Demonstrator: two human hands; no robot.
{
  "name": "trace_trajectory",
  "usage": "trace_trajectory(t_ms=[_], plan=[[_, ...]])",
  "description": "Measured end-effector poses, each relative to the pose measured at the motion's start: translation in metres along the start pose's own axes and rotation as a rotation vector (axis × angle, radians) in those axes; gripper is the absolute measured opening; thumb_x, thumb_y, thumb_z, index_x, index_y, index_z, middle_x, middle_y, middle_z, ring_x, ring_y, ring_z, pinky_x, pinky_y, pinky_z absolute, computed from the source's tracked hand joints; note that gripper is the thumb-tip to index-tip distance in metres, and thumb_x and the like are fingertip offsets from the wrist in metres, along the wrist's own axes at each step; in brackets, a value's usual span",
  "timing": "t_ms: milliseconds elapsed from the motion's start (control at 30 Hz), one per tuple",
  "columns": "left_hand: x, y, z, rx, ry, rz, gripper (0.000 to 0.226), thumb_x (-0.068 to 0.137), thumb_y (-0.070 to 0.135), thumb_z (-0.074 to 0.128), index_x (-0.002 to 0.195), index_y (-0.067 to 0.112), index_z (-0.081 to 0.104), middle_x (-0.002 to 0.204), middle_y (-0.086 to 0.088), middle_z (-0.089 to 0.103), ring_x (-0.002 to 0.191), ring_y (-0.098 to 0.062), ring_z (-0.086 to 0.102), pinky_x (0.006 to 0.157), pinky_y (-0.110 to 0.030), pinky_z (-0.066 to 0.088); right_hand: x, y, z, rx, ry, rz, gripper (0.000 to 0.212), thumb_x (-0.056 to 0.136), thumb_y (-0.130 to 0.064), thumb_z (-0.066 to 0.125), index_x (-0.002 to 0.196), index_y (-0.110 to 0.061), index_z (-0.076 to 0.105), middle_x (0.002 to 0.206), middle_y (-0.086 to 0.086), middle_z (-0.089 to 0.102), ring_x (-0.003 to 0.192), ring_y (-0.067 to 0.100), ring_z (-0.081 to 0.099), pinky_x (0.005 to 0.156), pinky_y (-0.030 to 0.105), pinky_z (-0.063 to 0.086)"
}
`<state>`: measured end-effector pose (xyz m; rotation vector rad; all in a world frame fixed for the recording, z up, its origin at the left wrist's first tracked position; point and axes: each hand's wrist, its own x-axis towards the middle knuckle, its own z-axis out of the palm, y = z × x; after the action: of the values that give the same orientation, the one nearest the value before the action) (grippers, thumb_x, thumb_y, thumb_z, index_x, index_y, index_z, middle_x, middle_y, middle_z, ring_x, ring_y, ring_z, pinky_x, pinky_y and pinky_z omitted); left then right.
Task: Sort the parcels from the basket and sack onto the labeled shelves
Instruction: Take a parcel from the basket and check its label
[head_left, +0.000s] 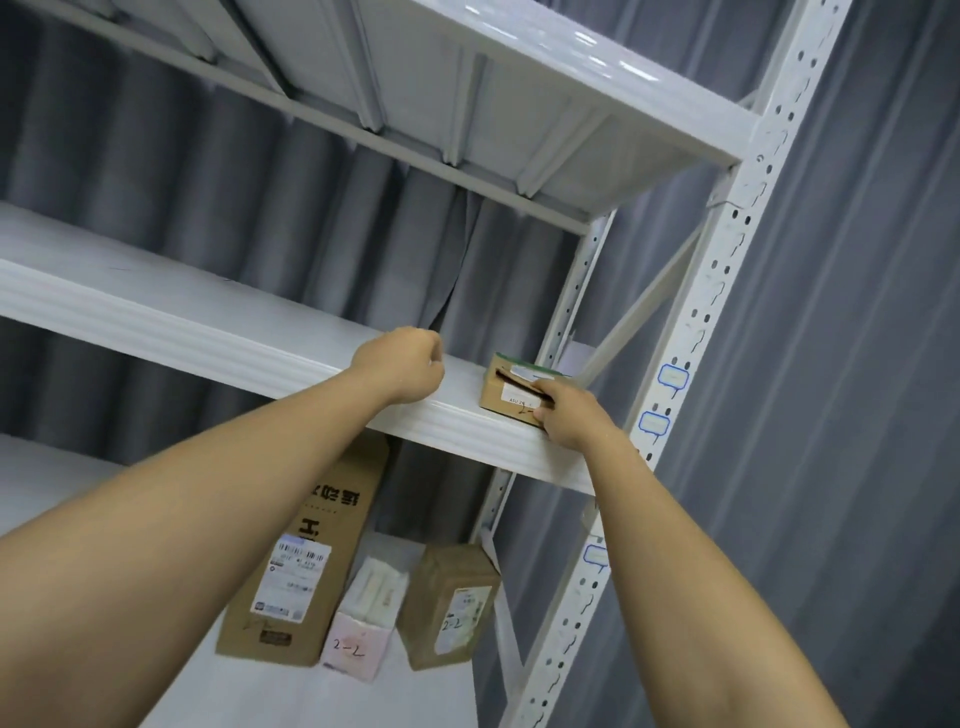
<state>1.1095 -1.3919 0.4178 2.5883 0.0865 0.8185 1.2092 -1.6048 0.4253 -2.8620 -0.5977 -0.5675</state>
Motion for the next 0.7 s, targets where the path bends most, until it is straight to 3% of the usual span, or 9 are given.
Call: trace_trajectory(t_ms=[300,567,633,700], plan=[[0.004,-0.002,0.011,0.121,0.027,0.002,0.026,0.096,0.016,0.042,0.113,0.015,0.06,0.112,-0.005,0.062,0.097,-0.025,0.058,0.085,-0.038,0.051,0.048,0.02,0.021,0.035,0.007,0.052,0.044,0.097,-0.01,0.043,0.138,-0.023,0.049,0.14,0.011,0.046,0.122,0.031,0.049,0.109,0.041,0.038],[0.0,-0.002,0.006,0.196,0.05,0.043,0.028,0.096,0.016,0.039,0.116,0.014,0.059,0.115,-0.006,0.057,0.1,-0.027,0.056,0.083,-0.037,0.049,0.048,0.014,0.014,-0.106,-0.054,0.117,0.044,0.102,-0.029,0.038,0.146,-0.027,0.035,0.152,0.009,0.032,0.139,0.033,0.028,0.113,0.054,0.03],[-0.003,-0.009,0.001,0.2,0.055,0.052,0.028,0.096,0.016,0.04,0.116,0.014,0.059,0.115,-0.006,0.058,0.099,-0.027,0.056,0.084,-0.038,0.05,0.041,0.001,0.011,-0.142,-0.019,0.1,0.045,0.102,-0.03,0.036,0.147,-0.029,0.033,0.154,0.005,0.028,0.142,0.032,0.02,0.114,0.059,0.023],[-0.009,-0.019,-0.009,0.193,0.069,0.053,0.027,0.096,0.016,0.041,0.114,0.013,0.06,0.114,-0.007,0.058,0.098,-0.027,0.057,0.084,-0.039,0.051,0.033,-0.023,0.009,-0.188,0.062,0.014,0.043,0.102,-0.028,0.035,0.145,-0.026,0.036,0.153,0.007,0.03,0.142,0.032,0.02,0.114,0.055,0.022]])
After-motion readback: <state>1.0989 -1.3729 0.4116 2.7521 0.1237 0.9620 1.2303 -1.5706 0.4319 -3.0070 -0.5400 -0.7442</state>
